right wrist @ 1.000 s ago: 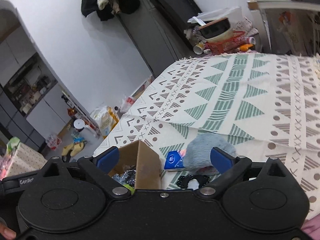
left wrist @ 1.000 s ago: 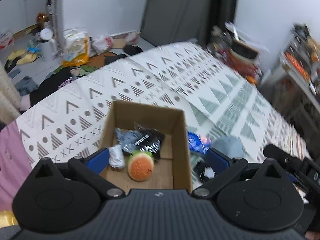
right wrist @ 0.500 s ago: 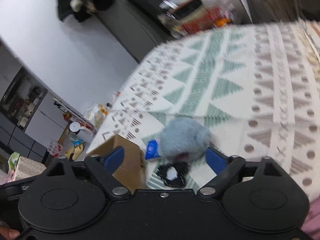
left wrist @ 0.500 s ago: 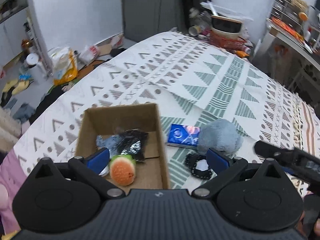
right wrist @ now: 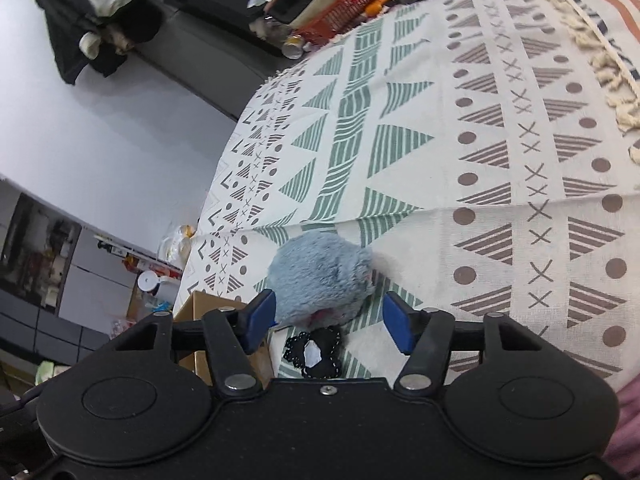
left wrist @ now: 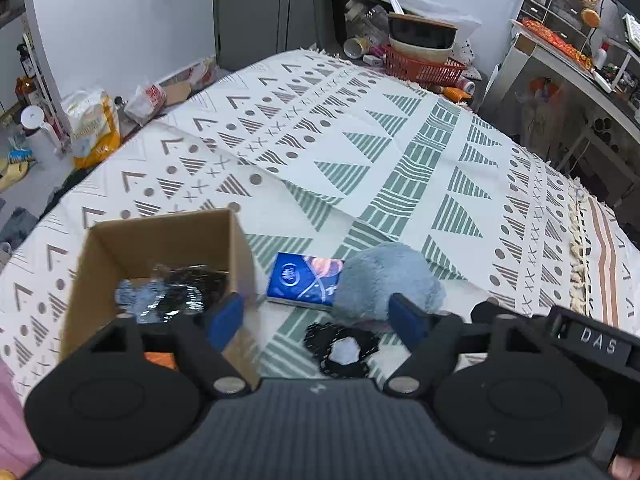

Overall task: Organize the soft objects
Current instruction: 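Move both grippers back toward the grey plush and blue tissue pack, then close the right gripper on the grey plush while the left gripper reaches it too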

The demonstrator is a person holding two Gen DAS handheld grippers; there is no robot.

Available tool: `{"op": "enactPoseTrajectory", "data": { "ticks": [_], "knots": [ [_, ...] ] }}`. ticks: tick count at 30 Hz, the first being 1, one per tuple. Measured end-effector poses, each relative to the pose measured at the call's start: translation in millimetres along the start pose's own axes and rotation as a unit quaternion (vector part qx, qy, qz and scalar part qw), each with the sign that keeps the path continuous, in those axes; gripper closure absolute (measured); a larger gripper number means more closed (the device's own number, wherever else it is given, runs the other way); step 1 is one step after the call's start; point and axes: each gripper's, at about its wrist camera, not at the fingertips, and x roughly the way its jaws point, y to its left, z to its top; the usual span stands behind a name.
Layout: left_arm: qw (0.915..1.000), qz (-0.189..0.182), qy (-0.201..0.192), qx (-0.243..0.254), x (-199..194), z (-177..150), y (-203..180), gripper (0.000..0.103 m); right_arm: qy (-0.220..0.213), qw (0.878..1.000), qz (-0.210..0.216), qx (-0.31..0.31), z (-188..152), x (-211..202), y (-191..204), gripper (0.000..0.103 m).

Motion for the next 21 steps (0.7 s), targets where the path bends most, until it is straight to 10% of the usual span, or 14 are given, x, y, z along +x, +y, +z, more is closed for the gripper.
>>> {"op": "enactPoseTrajectory", "data": {
  "ticks": [4, 21],
  "knots": [
    [0.9996, -0.011, 0.015, -0.02, 20.1, 7.9, -7.9, 0.048, 0.006, 1.0, 0.01, 0.015, 6.3, 9.6, -6.8, 0.054],
    [0.9984, 0.006, 0.03, -0.047, 88.6, 47.4, -32.7, 0.056, 0.022, 0.998, 0.025, 0.054, 30.1, 50.6, -34.4, 0.061]
  ]
}}
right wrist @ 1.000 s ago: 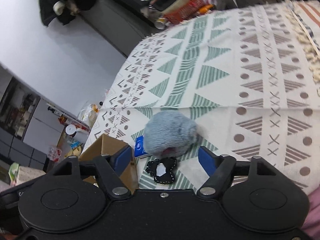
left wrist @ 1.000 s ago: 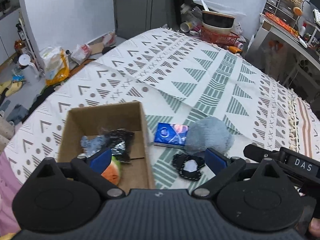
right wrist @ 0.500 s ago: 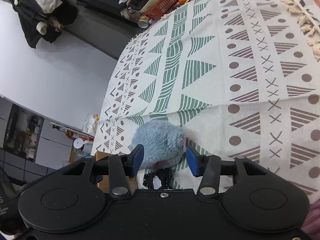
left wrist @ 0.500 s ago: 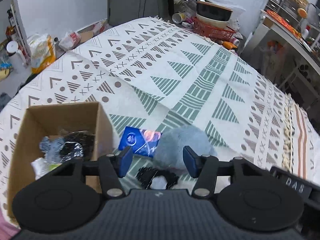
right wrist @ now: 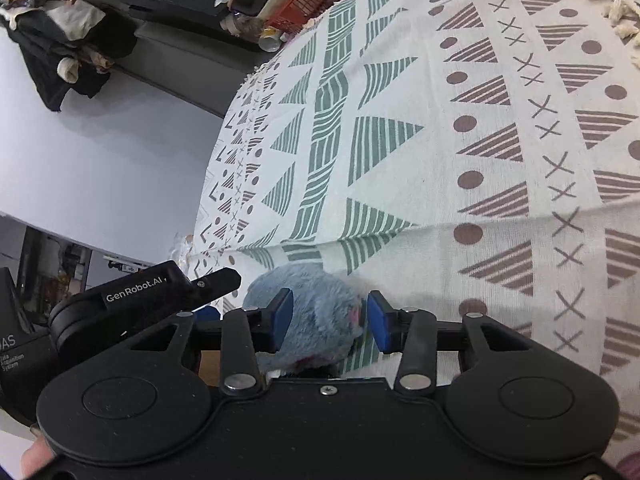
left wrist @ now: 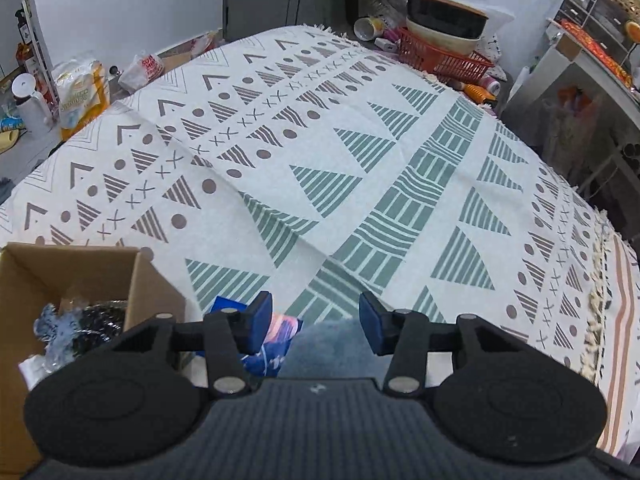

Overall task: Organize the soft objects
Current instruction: 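Close the right gripper on the grey plush while the left gripper reaches it too, then lift the grey plush with both grippers and carry it over the box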

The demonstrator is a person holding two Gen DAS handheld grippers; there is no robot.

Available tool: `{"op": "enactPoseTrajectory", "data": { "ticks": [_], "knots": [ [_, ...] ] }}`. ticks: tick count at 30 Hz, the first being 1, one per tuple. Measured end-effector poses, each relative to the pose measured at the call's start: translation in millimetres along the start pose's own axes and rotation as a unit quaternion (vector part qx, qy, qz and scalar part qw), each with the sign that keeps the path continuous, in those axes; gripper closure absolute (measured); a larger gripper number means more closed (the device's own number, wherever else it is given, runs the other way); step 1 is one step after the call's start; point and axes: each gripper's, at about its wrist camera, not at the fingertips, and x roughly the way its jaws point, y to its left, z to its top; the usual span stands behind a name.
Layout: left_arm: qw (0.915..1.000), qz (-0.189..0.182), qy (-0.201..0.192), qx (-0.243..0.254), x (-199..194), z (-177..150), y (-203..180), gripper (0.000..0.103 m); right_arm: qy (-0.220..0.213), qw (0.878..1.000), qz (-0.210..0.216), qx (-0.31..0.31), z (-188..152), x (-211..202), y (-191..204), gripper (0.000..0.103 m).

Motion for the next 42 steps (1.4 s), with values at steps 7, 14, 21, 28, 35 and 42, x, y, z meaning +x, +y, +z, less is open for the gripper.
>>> {"op": "enactPoseTrajectory", "data": {
  "ticks": [7, 14, 21, 28, 35, 42],
  "knots": [
    [0.9992, 0.022, 0.028, -0.017, 29.3, 2.8, 2.4, 0.056, 0.001, 1.0, 0.003, 0.016, 10.5, 13.2, -9.1, 0.061],
    [0.9977, 0.002, 0.057, -0.036, 25.9, -13.6, 7.8, 0.056, 0.014, 0.999, 0.002, 0.029, 10.9, 19.0, -13.1, 0.061],
    [0.9941, -0.031, 0.074, -0.073, 12.0, -31.5, 13.9, 0.056, 0.03, 0.999, 0.0, 0.031, 4.6, 13.9, -12.2, 0.061],
    [0.9905, -0.047, 0.083, -0.099, 3.7, -52.4, 23.8, 0.056, 0.058, 0.998, 0.001, 0.038, -4.9, 8.5, -13.2, 0.061],
    [0.9893, -0.054, 0.075, -0.113, -5.1, -65.5, 27.8, 0.073, 0.072, 0.997, -0.02, 0.026, -21.0, 10.2, -10.7, 0.065],
    [0.9912, -0.051, 0.06, -0.106, -27.1, -66.4, 29.7, 0.075, 0.055, 0.998, -0.003, -0.003, -29.6, -4.6, 3.6, 0.081]
  ]
}}
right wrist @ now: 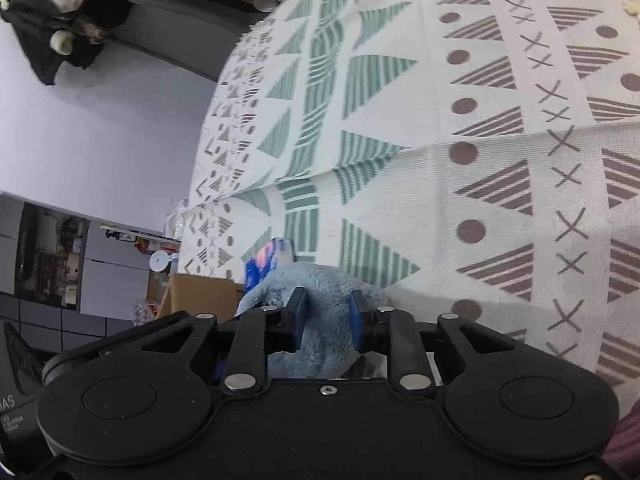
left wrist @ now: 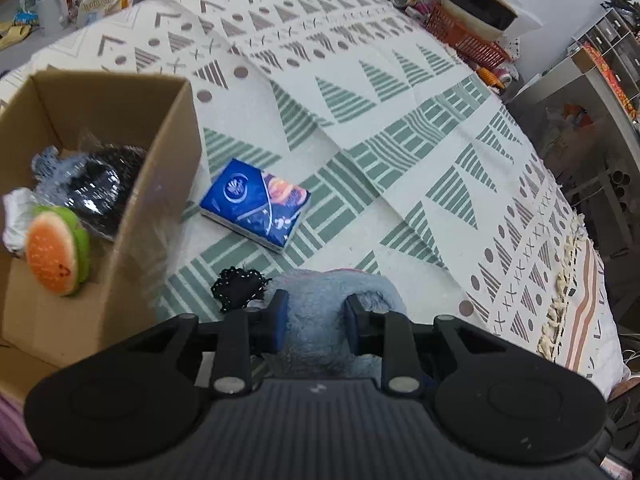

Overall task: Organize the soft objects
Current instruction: 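Lift the grey plush with both grippers and carry it over the box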

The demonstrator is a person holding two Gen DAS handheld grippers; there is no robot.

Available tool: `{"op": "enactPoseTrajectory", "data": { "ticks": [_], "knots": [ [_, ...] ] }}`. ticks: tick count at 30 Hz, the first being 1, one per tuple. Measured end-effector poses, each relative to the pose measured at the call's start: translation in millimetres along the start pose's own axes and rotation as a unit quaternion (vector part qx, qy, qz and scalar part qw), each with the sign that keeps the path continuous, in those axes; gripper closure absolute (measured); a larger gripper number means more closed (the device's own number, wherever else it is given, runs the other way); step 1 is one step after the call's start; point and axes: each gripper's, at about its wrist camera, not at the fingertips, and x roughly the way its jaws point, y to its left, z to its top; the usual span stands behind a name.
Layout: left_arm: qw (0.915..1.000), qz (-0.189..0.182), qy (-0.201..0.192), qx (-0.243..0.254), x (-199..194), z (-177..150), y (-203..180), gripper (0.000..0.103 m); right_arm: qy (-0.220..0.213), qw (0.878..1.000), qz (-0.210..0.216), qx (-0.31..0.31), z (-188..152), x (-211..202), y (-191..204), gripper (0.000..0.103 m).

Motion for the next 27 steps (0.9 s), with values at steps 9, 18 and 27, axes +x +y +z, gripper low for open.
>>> {"op": "enactPoseTrajectory", "data": {
  "ticks": [9, 18, 27],
  "knots": [
    [0.9995, -0.021, -0.022, 0.0, -36.7, 2.7, 12.1, 0.075, -0.028, 0.999, 0.007, -0.034, -15.1, -23.9, 36.1, 0.084],
    [0.9983, -0.044, -0.036, -0.014, -69.7, 7.4, 35.4, 0.075, -0.041, 0.998, 0.011, -0.051, -30.9, -34.8, 69.8, 0.084],
    [0.9964, -0.054, -0.056, -0.034, -102.9, 13.4, 75.2, 0.075, -0.042, 0.996, 0.02, -0.077, -55.0, -33.3, 110.0, 0.084]
  ]
}}
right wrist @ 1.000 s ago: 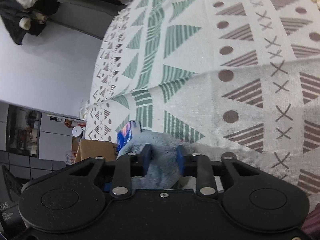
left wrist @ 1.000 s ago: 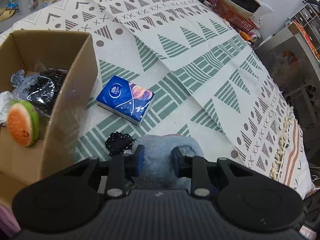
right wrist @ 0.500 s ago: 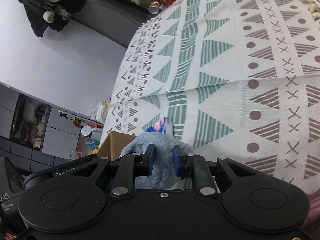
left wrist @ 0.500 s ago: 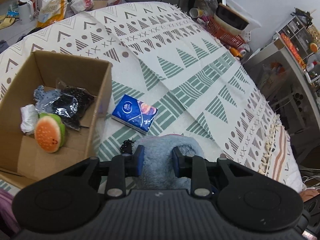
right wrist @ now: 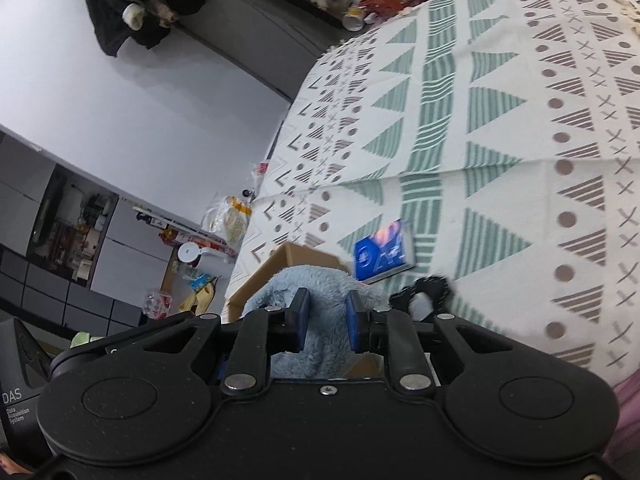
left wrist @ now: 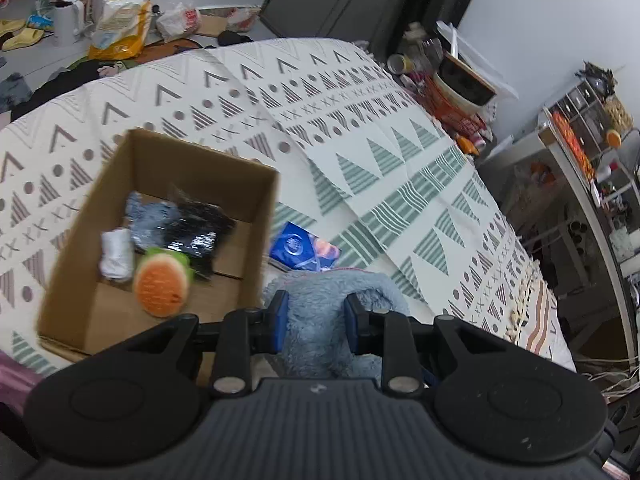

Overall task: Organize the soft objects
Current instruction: 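Lift the grey plush with both grippers and carry it over the box, then open both grippers to drop the grey plush into the box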

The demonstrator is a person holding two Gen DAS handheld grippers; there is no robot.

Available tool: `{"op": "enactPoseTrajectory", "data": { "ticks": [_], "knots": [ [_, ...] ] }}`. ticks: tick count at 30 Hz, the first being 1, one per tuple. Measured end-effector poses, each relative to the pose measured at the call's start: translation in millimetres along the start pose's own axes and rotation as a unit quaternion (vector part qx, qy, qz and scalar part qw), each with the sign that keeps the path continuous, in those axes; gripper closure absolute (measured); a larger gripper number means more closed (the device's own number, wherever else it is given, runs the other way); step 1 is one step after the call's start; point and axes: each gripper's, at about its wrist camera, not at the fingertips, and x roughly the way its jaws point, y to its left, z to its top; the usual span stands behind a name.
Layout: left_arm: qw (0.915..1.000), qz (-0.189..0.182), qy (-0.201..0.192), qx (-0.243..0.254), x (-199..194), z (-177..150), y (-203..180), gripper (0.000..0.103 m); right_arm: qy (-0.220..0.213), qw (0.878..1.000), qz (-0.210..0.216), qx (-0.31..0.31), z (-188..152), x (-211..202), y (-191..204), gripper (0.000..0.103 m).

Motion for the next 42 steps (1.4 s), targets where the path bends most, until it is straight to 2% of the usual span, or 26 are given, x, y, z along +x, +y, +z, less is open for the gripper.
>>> {"op": "enactPoseTrajectory", "data": {
  "ticks": [14, 24, 30, 32, 34, 38, 40, 42],
  "knots": [
    [0.999, 0.002, -0.015, -0.043, -27.0, 12.6, 70.8, 0.075, 0.021, 0.999, -0.008, -0.039, -37.8, 27.7, 58.7, 0.084],
    [0.9981, 0.015, -0.001, -0.06, -22.0, 15.2, 116.3, 0.075, 0.044, 0.997, -0.028, -0.057, -66.0, 56.1, 78.6, 0.084],
    [0.9977, 0.022, 0.0, -0.063, -18.6, 16.7, 131.0, 0.074, 0.054, 0.996, -0.038, -0.068, -79.0, 66.7, 84.5, 0.083],
    [0.9973, 0.032, -0.003, -0.066, -19.0, 17.5, 134.3, 0.073, 0.064, 0.995, -0.045, -0.069, -81.8, 71.0, 85.3, 0.078],
    [0.9973, 0.027, -0.005, -0.069, -22.8, 19.6, 136.2, 0.07, 0.075, 0.993, -0.052, -0.068, -84.2, 73.3, 83.9, 0.069],
    [0.9975, 0.035, -0.009, -0.061, -28.9, 25.7, 133.2, 0.061, 0.07, 0.994, -0.055, -0.068, -81.4, 66.9, 82.7, 0.056],
    [0.9974, 0.039, -0.014, -0.059, -31.5, 27.4, 130.0, 0.054, 0.063, 0.994, -0.053, -0.07, -77.6, 59.9, 83.0, 0.051],
    [0.9976, 0.04, -0.016, -0.054, -32.2, 28.1, 124.8, 0.052, 0.056, 0.994, -0.054, -0.073, -72.4, 51.7, 82.8, 0.043]
  ]
}}
